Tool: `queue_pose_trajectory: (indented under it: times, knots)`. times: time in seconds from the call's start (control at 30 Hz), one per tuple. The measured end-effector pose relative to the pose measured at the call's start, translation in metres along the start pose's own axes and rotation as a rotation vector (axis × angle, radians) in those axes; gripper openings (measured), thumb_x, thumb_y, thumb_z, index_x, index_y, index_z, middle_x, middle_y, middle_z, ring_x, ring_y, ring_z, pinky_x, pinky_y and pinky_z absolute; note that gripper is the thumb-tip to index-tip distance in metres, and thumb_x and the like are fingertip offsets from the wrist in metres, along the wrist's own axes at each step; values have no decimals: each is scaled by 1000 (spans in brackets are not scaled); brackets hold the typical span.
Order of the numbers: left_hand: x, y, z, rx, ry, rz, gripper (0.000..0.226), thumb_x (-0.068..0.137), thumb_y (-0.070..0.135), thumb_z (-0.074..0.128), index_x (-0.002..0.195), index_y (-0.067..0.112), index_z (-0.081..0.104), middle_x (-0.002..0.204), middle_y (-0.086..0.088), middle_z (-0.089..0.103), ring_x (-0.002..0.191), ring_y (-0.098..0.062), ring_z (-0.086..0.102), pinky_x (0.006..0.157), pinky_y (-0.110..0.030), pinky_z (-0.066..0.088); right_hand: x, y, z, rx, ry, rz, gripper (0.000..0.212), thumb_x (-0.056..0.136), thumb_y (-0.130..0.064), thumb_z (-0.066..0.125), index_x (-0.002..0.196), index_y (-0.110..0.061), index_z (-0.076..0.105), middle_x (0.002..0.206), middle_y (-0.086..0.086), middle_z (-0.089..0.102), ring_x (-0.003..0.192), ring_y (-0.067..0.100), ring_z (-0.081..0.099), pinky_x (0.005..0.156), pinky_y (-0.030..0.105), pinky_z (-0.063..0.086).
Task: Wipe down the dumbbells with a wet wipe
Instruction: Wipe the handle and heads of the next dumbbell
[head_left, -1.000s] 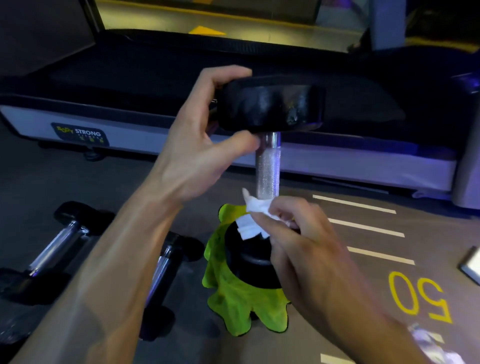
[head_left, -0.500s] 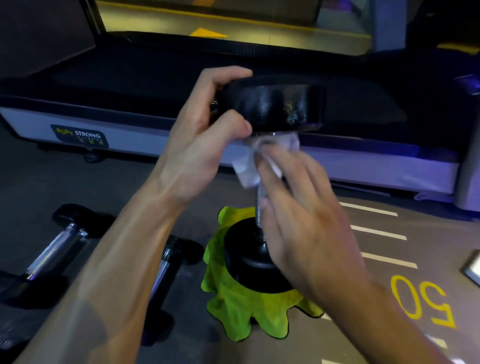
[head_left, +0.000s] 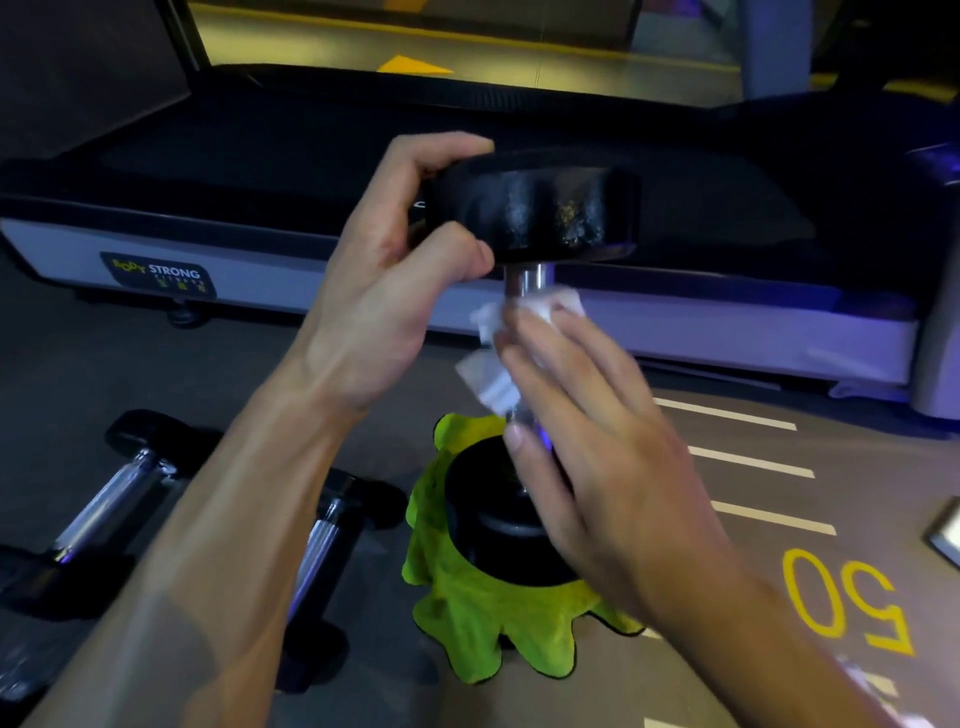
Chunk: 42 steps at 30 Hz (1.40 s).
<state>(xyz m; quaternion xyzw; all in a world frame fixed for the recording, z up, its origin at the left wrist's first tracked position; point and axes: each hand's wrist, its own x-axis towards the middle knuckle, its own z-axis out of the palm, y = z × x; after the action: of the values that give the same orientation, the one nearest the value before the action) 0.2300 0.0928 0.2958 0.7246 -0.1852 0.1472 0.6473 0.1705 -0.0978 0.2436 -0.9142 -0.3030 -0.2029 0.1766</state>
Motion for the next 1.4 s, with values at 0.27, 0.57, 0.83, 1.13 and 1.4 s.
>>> queue_pose_trajectory:
  times: [0.27,0.57,0.83,1.13,1.4]
  knots:
    - [-2,8,2,78,67,4,43,88,51,72,121,27,59,114,6,64,104,-4,62,92,-26,52,14,13,-5,105,-16,-18,52,108,-17,51,157,-8,39,168,-1,31,159,18,18,128,37,21]
    - [-4,16,8,150,143,-7,49,79,55,84,114,29,60,113,8,68,109,-16,68,97,-45,58,-61,-6,-5,148,-116,10,51,110,-40,33,150,-17,54,160,-14,43,150,14,38,118,37,39]
    - [-7,21,7,165,115,-12,50,80,53,83,115,27,59,110,9,65,104,-15,66,93,-41,59,-23,-54,3,-81,-165,123,49,107,-47,33,95,-20,72,101,-4,65,100,22,59,84,37,53]
    - [-9,21,3,126,65,30,46,80,44,87,113,24,60,109,9,67,105,-20,69,94,-43,59,-36,25,-12,602,-194,80,44,108,-30,37,105,-19,79,116,-15,72,115,12,64,96,30,48]
    - [-3,11,-7,44,-9,49,42,81,40,83,111,24,59,111,4,62,104,-9,61,89,-35,55,-48,33,3,843,-85,248,28,97,-6,55,101,-14,81,114,-2,75,115,24,67,98,33,49]
